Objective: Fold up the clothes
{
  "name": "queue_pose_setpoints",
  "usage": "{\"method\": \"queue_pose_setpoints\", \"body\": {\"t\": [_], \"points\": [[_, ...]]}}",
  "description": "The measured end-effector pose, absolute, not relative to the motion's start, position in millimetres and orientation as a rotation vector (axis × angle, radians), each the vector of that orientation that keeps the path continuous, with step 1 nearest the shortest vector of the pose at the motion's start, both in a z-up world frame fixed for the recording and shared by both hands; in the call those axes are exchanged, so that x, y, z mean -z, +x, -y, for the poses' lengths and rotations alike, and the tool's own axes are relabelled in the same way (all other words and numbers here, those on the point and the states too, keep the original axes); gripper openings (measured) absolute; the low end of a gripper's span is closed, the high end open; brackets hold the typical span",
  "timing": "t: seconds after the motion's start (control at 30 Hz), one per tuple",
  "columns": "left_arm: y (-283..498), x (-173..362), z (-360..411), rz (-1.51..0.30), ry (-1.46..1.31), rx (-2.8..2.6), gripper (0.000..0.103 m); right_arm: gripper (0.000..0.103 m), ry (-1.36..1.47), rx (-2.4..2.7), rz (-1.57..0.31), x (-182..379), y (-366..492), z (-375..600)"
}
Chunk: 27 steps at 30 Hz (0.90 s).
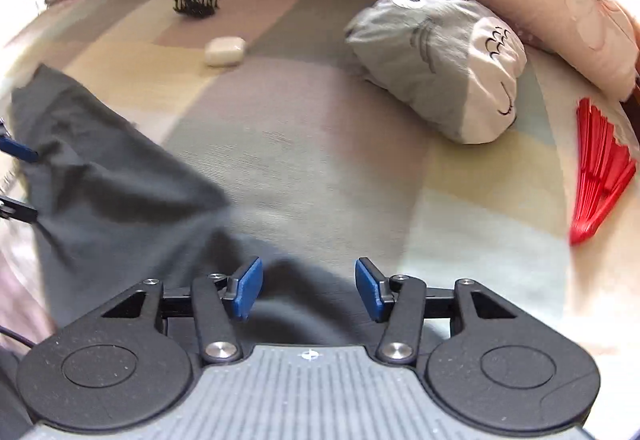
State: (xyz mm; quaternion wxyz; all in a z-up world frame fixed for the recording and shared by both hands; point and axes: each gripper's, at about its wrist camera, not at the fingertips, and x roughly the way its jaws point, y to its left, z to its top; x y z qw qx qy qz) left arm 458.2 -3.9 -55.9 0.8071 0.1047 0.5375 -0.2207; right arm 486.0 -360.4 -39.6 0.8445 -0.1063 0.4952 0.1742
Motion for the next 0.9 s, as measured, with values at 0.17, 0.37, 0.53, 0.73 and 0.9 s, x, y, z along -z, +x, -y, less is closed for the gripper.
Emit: {"method": "queue_pose_setpoints", "body": {"t": [0.17, 0.37, 0.53, 0.73, 0.9], "points": [[460, 57, 42, -1.134, 0.237, 0.548, 0.09, 0.058, -0.323, -0.497, -1.155, 68, 512, 385], [458, 62, 73, -1.145, 0.29, 0.583, 0.09, 0.002, -0.254, -0.516, -1.169, 70, 506, 395], [467, 62, 82, -1.137, 0.307, 0.592, 0.09, 0.002, -0.168, -0.346, -1.138, 69, 506, 412], [486, 58, 88, -1.119, 0.27, 0.613, 0.09, 0.014, 0.003, -0.27, -1.064, 44, 486, 413], [495, 63, 103, -1.108, 0.261, 0.713, 0.09, 0.022, 0.079, -0.44, -1.092, 55, 472, 363]]}}
